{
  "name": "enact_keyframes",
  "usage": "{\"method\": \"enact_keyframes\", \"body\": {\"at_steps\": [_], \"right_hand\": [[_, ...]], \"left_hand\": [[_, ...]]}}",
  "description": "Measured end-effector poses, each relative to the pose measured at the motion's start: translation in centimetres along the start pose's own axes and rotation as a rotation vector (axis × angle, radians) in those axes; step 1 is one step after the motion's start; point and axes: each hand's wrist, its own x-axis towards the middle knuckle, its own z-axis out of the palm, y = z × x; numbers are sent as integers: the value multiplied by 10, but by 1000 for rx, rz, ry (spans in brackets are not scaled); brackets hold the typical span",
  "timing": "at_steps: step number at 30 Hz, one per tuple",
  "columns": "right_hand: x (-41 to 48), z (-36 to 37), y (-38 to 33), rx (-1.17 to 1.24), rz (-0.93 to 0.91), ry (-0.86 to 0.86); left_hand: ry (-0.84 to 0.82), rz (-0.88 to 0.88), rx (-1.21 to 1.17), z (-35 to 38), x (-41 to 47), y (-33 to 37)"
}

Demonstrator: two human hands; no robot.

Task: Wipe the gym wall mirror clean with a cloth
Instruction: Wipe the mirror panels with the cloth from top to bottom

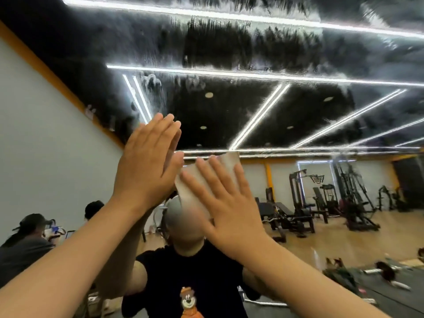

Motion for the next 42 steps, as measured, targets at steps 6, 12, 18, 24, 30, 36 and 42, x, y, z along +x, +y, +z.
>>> {"method": "enact_keyframes", "body": {"at_steps": [6,12,18,24,30,36,42], "right_hand": [[-23,-23,118,-62,142,-45],[-25,-49,183,-44,482,-67],[-88,-21,99,-73,143,-51],[-106,-36,154,-92,-92,-98],[-12,-64,246,-74,294,-61],[10,-69,252,-35,427,-65],[-85,-54,207,-21,405,-72]], "left_hand": [[-43,-14,46,-1,-2,1],[-38,-68,13,-3,-8,21],[-72,-104,-8,25,-52,86],[-93,-166,53,31,-55,89],[-89,-97,118,33,-56,91],[-74,-93,119,33,-57,91],[-21,-99,2,26,-65,101]]}}
